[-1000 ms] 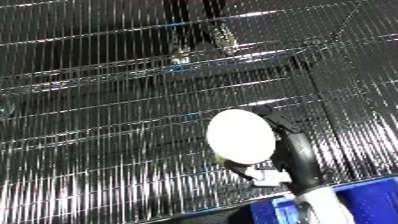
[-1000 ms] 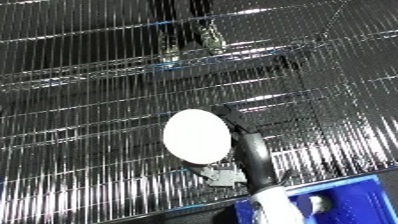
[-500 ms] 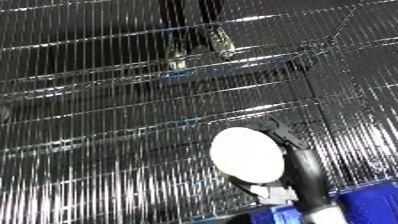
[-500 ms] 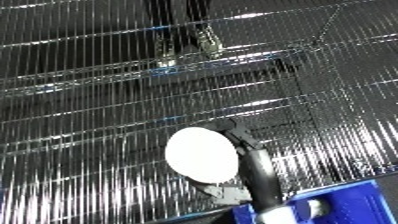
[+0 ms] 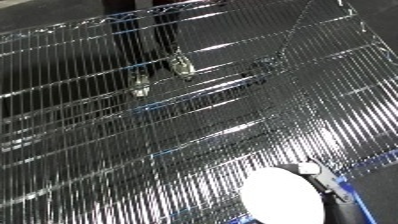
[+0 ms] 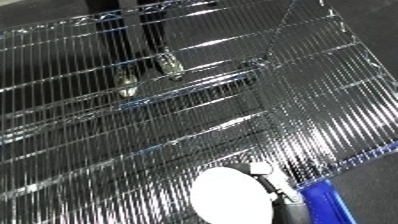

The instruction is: Pick up the object and place it into the box

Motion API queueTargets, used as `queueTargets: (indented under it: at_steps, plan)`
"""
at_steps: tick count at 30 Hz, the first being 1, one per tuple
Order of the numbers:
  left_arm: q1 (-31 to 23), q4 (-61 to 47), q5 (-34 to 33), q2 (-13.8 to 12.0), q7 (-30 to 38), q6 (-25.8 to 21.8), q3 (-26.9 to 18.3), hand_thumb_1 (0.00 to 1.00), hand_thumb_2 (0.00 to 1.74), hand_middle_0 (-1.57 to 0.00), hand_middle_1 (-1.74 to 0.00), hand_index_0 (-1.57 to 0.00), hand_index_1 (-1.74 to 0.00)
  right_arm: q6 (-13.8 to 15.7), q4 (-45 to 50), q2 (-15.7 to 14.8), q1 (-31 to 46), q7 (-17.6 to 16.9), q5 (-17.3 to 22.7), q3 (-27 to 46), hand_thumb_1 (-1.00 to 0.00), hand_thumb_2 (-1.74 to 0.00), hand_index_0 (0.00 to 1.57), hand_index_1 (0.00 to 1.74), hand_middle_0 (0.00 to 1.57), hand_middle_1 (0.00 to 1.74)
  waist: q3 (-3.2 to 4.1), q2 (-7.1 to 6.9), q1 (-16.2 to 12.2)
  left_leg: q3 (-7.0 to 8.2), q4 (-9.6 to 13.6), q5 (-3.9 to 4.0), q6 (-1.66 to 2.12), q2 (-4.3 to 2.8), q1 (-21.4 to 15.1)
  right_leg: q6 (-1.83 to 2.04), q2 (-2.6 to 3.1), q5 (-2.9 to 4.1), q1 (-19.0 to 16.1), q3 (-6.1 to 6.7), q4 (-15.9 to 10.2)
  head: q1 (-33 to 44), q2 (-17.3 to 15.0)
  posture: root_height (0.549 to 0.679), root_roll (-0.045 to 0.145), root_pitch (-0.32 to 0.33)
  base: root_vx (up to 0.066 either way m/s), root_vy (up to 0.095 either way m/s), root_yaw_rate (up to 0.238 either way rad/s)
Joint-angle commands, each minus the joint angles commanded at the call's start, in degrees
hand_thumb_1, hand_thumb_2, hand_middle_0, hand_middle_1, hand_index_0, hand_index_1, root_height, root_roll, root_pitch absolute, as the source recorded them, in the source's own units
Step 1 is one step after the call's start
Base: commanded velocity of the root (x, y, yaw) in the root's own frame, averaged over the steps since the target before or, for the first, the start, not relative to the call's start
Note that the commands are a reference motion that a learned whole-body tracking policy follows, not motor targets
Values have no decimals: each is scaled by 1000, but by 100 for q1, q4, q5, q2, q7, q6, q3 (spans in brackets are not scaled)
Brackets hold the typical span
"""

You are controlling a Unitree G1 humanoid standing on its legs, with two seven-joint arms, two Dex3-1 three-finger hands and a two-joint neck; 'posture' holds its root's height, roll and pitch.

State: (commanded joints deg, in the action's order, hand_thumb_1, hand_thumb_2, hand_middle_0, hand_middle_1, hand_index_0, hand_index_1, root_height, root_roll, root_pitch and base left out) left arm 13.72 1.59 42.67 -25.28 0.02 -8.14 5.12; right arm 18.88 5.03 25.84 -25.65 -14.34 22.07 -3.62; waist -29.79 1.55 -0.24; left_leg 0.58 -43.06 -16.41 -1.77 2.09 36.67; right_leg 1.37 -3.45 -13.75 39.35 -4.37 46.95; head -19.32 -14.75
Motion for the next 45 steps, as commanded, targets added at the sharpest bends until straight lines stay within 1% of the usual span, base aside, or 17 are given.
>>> queueTargets:
  at_steps: [2,3,6,9,11,12,15,17,21,26,30,34,38,43,45]
  plan:
    - [-66,42,52,-25,-14,44,-50,1000,1740,-1570,-1740,-1570,-1740,114,30,0,211,-77,103,153,-850,-1479,1334,1479,1334,1479,0,-5,-92,48,99,-10,8,-27,-206,12,8,34,-191,39,-152,-245,-187,634,42,160,-16,-4,-259]
    - [-94,59,75,-29,-22,68,-76,1000,1740,-1570,-1740,-1570,-1740,146,42,1,300,-107,142,225,-850,-1479,1334,1479,1334,1479,0,-3,-136,76,153,-12,13,-42,-308,18,10,49,-284,57,-229,-312,-230,636,43,152,-9,15,-256]
    - [-159,98,111,-9,-37,129,-129,1000,1740,-1570,-1740,-1570,-1740,211,36,-6,519,-231,257,412,-850,-1479,1334,1479,1334,1479,0,30,-280,175,334,-14,35,-82,-622,28,10,90,-560,127,-472,-795,-528,641,50,129,-9,49,-265]
    - [-211,144,129,39,-52,127,-141,1000,1740,-1570,-1740,-1570,-1740,230,-40,19,689,-369,378,563,-850,-1479,1334,1479,1334,1479,0,107,-431,274,487,-22,58,-107,-923,28,-10,107,-798,213,-660,-1292,-860,646,60,108,5,103,-217]
    - [-221,200,162,97,-33,88,-124,1000,1740,-1570,-1740,-1570,-1740,204,-133,90,782,-443,436,665,-850,-1479,1334,1479,1334,1479,0,186,-548,350,574,-25,76,-113,-1117,22,-35,109,-937,277,-762,-1733,-1192,648,68,94,39,166,-201]
    - [-230,236,184,135,-16,53,-111,1000,1740,-1570,-1740,-1570,-1740,204,-191,130,842,-452,475,723,-850,-1479,1334,1479,1334,1479,0,229,-611,386,605,-25,84,-114,-1205,17,-46,108,-1000,311,-804,-1855,-1284,649,72,87,67,190,-229]
    - [-319,312,210,273,6,-81,-87,1000,1740,-1570,-1740,-1570,-1740,257,-359,223,1135,-403,592,933,-850,-1479,1334,1479,1334,1479,4,357,-789,485,692,-37,102,-108,-1446,7,-63,89,-1168,425,-903,-2152,-1361,651,82,69,78,177,-241]
    - [-389,288,206,346,17,-145,-77,1000,1740,-1570,-1740,-1570,-1740,264,-428,258,1339,-340,667,1049,-850,-1479,1334,1479,1334,1479,7,423,-879,543,752,-51,103,-94,-1553,8,-62,77,-1224,490,-948,-2279,-1351,652,87,65,45,122,-170]
    - [-456,226,209,428,12,-224,-54,1000,1740,-1570,-1740,-1570,-1740,234,-616,362,1624,-290,839,1215,-850,-1479,1334,1479,1334,1479,2,541,-1018,640,834,-80,84,-45,-1680,0,-50,76,-1269,577,-1020,-2490,-1377,653,95,62,15,86,-109]
    - [-462,167,176,448,-40,-285,0,1000,1740,-1570,-1740,-1570,-1740,350,-871,451,1752,-343,1020,1331,-850,-1479,1334,1479,1334,1479,0,670,-1095,672,888,-100,69,30,-1768,-1,-68,95,-1295,642,-1095,-2673,-1321,655,103,64,-2,42,-34]
    - [-412,149,216,468,-39,-338,21,1000,1740,-1570,-1740,-1570,-1740,400,-972,496,1704,-340,1025,1335,-650,-1131,1020,1131,1020,1131,0,738,-1126,687,899,-110,56,68,-1808,-14,-65,82,-1303,673,-1089,-2750,-1361,655,107,62,8,37,-38]
    - [-353,82,212,510,8,-352,32,1000,1740,-1570,-1740,-1570,-1740,430,-971,488,1679,-348,948,1323,-450,-783,706,783,706,783,0,764,-1144,684,872,-126,41,96,-1803,-25,-38,66,-1279,702,-1045,-2715,-1351,655,109,62,10,13,-7]
    - [-309,-5,199,532,94,-345,34,1000,1740,-1570,-1740,-1570,-1740,436,-917,454,1692,-370,911,1299,-250,-435,393,435,393,435,0,772,-1152,681,872,-120,35,111,-1778,-29,-14,61,-1238,718,-1019,-2683,-1350,654,110,66,-2,6,5]
    - [-297,-8,239,523,108,-338,1,1000,1740,-1570,-1740,-1570,-1740,428,-897,433,1709,-360,912,1305,0,0,0,0,0,0,0,777,-1160,682,889,-104,35,116,-1769,-24,-1,68,-1202,726,-1009,-2656,-1366,654,110,69,-7,6,3]
    - [-306,7,266,527,94,-354,-8,1000,1740,-1570,-1740,-1570,-1740,427,-894,431,1726,-332,924,1318,0,0,0,0,0,0,0,783,-1168,685,891,-91,39,117,-1763,-26,0,70,-1192,730,-1006,-2647,-1373,654,110,70,-7,19,-16]
